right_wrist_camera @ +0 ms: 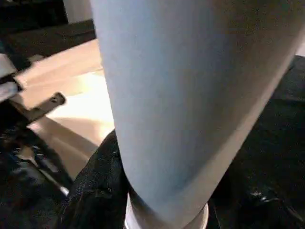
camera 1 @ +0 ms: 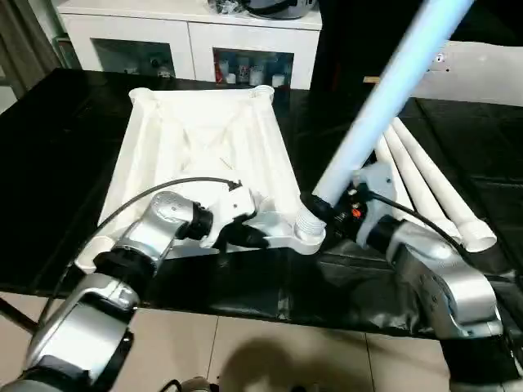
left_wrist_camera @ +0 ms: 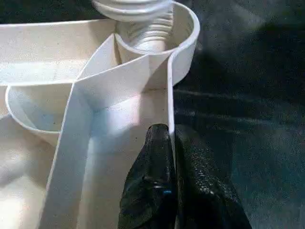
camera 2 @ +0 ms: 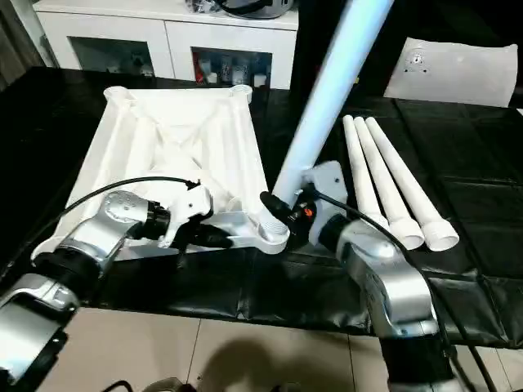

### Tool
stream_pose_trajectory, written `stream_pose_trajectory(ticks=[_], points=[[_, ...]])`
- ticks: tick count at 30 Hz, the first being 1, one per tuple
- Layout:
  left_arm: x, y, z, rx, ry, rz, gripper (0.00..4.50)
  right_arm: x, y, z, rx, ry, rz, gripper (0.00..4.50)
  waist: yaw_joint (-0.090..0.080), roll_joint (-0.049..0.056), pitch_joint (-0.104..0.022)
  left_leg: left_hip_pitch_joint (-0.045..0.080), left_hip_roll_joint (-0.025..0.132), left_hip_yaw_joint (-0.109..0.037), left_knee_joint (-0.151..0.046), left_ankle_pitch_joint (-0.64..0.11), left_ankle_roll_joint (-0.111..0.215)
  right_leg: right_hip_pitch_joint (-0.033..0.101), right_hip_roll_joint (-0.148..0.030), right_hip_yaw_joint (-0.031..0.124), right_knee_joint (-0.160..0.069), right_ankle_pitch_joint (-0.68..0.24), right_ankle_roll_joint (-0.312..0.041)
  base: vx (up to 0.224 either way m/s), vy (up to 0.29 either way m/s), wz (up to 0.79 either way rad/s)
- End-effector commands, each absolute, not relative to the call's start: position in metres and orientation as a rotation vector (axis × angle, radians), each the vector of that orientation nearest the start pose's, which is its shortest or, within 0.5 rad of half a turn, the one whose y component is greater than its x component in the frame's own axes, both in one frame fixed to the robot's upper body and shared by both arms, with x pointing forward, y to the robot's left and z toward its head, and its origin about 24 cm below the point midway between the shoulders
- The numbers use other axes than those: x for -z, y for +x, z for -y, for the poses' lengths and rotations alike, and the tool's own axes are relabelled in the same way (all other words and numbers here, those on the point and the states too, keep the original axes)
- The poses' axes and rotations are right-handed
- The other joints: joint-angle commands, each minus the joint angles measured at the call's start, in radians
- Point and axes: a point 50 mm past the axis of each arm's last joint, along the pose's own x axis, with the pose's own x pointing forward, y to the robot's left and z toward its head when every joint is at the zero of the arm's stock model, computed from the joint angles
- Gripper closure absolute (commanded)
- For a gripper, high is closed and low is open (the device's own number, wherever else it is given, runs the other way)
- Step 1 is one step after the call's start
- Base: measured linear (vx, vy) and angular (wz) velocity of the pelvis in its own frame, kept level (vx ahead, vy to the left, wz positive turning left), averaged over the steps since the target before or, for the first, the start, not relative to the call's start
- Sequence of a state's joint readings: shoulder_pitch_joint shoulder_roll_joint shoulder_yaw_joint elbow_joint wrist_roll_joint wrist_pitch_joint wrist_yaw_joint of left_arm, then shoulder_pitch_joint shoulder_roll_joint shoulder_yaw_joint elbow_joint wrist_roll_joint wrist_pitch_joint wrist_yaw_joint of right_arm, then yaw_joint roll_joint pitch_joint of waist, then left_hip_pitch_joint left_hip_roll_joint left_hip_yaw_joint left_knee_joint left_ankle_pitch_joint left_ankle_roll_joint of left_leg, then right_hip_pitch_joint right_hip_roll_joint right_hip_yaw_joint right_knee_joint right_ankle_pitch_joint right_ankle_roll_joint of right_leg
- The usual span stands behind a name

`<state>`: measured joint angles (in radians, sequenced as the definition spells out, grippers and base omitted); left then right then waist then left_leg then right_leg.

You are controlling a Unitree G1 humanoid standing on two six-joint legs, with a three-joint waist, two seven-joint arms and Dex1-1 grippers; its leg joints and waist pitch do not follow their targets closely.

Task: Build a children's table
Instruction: Insert table leg to table base

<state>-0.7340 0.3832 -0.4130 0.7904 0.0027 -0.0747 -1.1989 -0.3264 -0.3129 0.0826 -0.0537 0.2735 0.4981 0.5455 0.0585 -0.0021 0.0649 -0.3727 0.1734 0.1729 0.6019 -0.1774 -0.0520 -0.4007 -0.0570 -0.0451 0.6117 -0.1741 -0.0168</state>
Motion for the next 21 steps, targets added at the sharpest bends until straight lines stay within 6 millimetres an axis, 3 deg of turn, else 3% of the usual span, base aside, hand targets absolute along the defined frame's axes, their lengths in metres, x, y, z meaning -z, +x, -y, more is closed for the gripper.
stream_pose_trajectory(ticks=[1, 5, 6, 11, 21], points=[[-0.055, 0.327, -0.135, 1.416, 0.593, -0.459, 4.49, -0.1, 0.299, 0.138, -0.738, -0.053, -0.183, 2.62, 0.004, -0.013, -0.073, 0.014, 0.05, -0.014, -0.071, -0.193, 0.006, 0.053, -0.087, 0.048, -0.074, -0.237, -0.194, 0.0, 0.0, 0.0], [-0.059, 0.327, -0.141, 1.404, 0.568, -0.455, 4.49, -0.099, 0.298, 0.135, -0.82, -0.029, -0.22, 2.62, 0.006, -0.007, -0.073, 0.013, 0.052, -0.015, -0.071, -0.186, 0.013, 0.052, -0.088, 0.048, -0.07, -0.226, -0.201, 0.0, 0.0, 0.0], [-0.059, 0.327, -0.142, 1.394, 0.561, -0.451, 4.49, -0.099, 0.296, 0.133, -0.847, -0.015, -0.229, 2.62, 0.005, -0.015, -0.073, 0.013, 0.052, -0.014, -0.071, -0.184, 0.014, 0.052, -0.087, 0.047, -0.07, -0.224, -0.2, 0.0, 0.0, 0.0], [-0.057, 0.324, -0.145, 1.387, 0.54, -0.439, 4.5, -0.091, 0.288, 0.123, -0.952, -0.02, -0.291, 2.62, 0.007, -0.014, -0.072, 0.013, 0.054, -0.015, -0.072, -0.185, 0.013, 0.051, -0.091, 0.047, -0.071, -0.251, -0.194, 0.0, 0.0, 0.0], [-0.059, 0.321, -0.144, 1.395, 0.518, -0.422, 4.5, -0.083, 0.292, 0.124, -0.949, -0.061, -0.321, 2.62, 0.006, -0.017, -0.073, 0.015, 0.053, -0.015, -0.073, -0.196, 0.001, 0.048, -0.089, 0.048, -0.071, -0.246, -0.195, 0.0, 0.0, 0.0]])
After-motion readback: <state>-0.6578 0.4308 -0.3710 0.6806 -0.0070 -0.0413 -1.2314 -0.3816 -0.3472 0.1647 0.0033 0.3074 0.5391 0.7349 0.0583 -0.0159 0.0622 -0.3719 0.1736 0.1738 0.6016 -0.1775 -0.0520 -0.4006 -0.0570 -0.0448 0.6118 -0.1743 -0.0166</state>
